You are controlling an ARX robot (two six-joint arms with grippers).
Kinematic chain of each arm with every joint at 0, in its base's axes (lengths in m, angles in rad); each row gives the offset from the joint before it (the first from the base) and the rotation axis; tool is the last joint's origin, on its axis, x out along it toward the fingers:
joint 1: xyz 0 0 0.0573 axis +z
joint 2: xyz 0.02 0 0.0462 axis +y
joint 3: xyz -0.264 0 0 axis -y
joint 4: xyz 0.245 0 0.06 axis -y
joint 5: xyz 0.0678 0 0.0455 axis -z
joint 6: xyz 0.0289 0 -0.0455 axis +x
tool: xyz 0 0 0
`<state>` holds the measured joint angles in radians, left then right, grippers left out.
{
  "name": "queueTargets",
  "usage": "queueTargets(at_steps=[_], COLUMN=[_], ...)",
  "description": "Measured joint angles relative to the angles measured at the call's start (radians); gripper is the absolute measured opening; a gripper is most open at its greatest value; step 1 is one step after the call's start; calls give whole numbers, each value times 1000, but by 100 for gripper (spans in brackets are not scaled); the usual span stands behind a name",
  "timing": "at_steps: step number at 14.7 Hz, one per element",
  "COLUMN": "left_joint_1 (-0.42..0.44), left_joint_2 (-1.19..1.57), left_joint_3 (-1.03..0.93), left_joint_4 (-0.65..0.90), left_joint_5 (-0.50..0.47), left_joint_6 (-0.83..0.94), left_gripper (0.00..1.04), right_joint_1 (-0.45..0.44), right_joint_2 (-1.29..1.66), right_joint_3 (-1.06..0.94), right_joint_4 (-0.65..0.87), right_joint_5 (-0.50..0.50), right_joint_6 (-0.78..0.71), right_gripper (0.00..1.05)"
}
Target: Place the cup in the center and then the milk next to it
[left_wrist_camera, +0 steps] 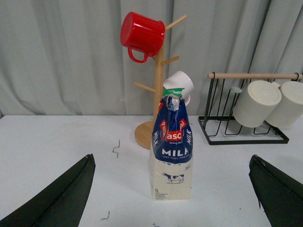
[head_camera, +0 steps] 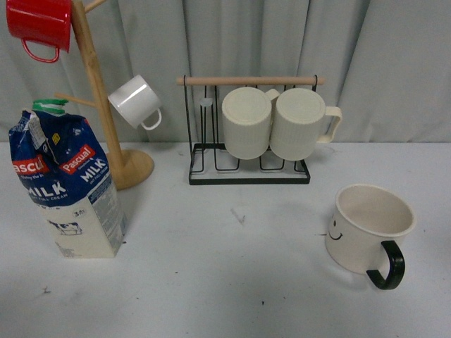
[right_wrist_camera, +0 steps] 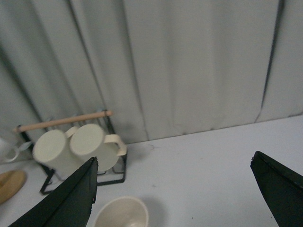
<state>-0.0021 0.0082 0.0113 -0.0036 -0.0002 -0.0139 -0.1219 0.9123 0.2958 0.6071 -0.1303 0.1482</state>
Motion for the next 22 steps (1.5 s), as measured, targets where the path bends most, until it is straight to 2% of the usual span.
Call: queueTargets(at_steps=[2,4,6,9,19,22], left_joint_1=[0,0,0,0,0,0], left_joint_2=[0,0,0,0,0,0], left_joint_3=[0,0,0,0,0,0], left_joint_4=[0,0,0,0,0,0], left_joint_5=[0,0,0,0,0,0], left_joint_6=[0,0,0,0,0,0], left_gripper=[98,98,98,98,98,98], right_joint_1=[43,118,184,227,233,233], right_joint_2=[364,637,785,899,1038,1040], right_joint_3=[209,395,553,667,704,704], right_joint_4=[-55,-233,-395,-561,-558,-554], right_joint_5=[99,131,143,151,130,131], right_joint_6=[63,117,150,196,225,225], right_gripper=[98,98,98,98,98,70])
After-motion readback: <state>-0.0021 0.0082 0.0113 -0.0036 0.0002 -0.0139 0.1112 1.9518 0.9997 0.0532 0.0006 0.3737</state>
